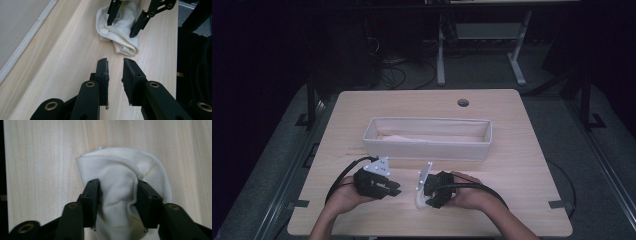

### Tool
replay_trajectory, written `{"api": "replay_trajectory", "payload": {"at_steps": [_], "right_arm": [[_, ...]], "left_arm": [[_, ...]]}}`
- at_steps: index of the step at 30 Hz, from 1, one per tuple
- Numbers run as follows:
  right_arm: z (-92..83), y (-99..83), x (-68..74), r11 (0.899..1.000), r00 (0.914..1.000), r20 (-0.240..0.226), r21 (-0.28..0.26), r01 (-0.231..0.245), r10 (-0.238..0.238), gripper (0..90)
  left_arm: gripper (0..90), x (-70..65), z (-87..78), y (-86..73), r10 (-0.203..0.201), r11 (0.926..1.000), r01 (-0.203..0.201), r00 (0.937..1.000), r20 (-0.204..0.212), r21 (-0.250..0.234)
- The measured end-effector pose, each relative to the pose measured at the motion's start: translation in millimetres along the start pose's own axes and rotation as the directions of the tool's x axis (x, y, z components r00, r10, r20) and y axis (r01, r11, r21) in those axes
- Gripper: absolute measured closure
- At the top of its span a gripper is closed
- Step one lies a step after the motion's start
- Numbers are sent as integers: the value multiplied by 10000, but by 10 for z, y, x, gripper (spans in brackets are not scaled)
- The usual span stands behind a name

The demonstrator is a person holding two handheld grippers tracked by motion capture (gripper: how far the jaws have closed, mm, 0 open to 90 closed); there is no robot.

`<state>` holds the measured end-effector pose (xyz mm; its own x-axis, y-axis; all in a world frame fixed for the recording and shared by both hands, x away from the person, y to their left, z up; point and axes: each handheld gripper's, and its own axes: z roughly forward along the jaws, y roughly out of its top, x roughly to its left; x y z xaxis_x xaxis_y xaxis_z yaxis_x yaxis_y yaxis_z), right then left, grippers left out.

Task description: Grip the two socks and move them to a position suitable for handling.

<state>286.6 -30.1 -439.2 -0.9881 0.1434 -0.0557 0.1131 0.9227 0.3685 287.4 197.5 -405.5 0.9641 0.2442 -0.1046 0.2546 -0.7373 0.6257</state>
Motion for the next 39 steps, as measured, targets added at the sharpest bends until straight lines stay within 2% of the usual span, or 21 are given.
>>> {"api": "replay_trajectory", "payload": {"at_steps": [1,3,9,12,18,22,34,39], "right_arm": [[-3,5,-9,10000,9999,85,38,-67,67,625],[-5,10,-20,10000,9999,152,64,-77,76,661],[-12,23,-40,9996,9996,147,153,-228,226,709],[-23,18,-93,9993,9992,-171,116,-347,349,728],[-59,-9,-139,9986,9971,-553,123,-512,518,734],[-118,-31,-152,9979,9969,-503,262,-586,599,734],[-323,-160,-249,9939,9923,-602,-110,-1093,1085,733],[-371,-200,-269,9928,9908,-639,-53,-1198,1192,732]], "left_arm": [[745,0,-7,-4,-24,10000,24,10000,0,-64],[744,-2,-12,-11,-7,10000,7,10000,2,-79],[728,11,-19,-43,-133,9999,133,9999,-32,-77],[705,27,-24,-72,-243,9997,243,9997,-40,-60],[685,41,-43,-112,-403,9992,402,9991,-157,-53],[662,46,-67,-113,-439,9990,436,9988,-236,-121],[592,76,-106,-131,-680,9974,671,9969,-405,-245],[581,79,-125,-139,-704,9972,693,9965,-452,-272]]}}
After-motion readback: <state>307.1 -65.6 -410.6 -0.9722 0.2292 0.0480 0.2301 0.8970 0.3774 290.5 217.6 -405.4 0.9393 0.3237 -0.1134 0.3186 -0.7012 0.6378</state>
